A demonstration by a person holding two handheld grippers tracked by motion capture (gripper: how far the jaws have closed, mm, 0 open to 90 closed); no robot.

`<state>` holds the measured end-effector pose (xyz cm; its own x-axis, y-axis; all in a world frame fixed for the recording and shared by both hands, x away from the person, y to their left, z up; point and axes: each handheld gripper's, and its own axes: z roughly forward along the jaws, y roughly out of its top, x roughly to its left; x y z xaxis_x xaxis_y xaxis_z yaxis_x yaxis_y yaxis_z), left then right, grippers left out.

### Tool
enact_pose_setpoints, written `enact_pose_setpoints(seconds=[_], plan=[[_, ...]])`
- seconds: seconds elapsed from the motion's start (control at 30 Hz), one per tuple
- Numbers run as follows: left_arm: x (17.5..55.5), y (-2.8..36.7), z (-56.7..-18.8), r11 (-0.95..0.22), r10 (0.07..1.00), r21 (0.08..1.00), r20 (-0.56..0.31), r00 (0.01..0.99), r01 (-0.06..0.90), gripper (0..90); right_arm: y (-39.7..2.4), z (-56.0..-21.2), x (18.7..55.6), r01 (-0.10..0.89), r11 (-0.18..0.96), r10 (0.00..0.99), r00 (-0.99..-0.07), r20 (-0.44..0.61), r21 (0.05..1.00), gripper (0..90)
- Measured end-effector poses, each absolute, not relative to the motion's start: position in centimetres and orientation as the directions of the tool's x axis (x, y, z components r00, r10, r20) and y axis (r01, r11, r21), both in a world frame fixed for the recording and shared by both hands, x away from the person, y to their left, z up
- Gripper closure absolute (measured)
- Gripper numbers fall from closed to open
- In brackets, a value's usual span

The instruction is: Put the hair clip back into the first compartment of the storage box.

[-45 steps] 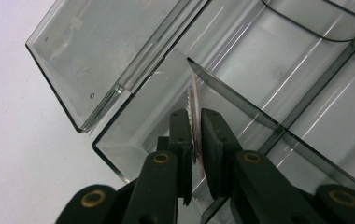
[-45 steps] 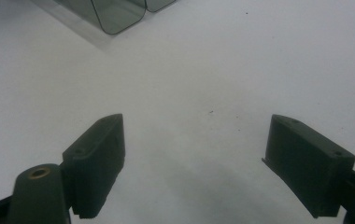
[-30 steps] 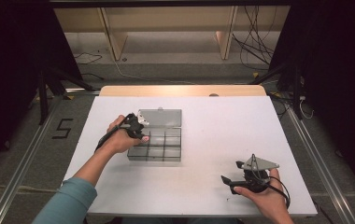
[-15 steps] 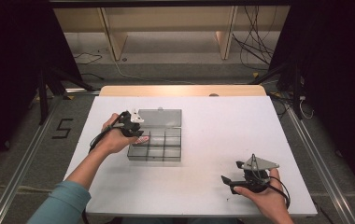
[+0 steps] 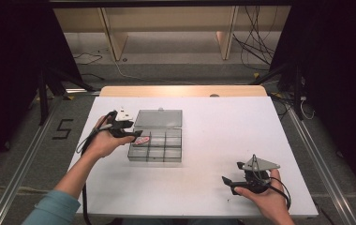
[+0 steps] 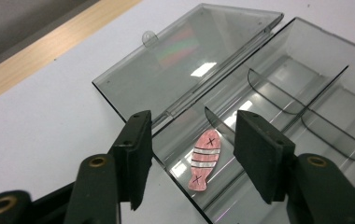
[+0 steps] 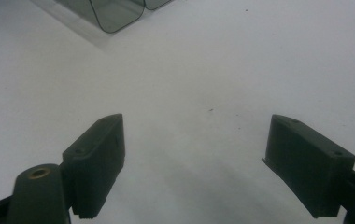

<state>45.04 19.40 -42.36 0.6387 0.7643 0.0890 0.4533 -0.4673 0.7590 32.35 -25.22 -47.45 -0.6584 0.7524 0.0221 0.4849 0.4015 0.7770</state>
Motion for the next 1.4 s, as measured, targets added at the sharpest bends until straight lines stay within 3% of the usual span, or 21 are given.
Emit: enact_pose_setpoints(seconds=[0.37,0.67,1.4], plan=[[43.1,20.5,-41.7,-0.401,0.781,0.8,0.044,0.624,0.446,29.4,-25.3,-47.5,32.4,0.486,0.4,0.753,-0.657,0.023,0.777,20.8],[41.6,21.1,-42.0,-0.436,0.758,0.78,0.049,0.65,0.449,18.8,-25.3,-47.5,32.4,0.487,0.398,0.756,-0.654,0.022,0.778,20.6],[37.4,21.5,-43.5,-0.434,0.73,0.826,0.088,0.678,0.36,15.3,-25.2,-47.6,32.4,0.493,0.399,0.755,-0.655,0.027,0.773,20.6]])
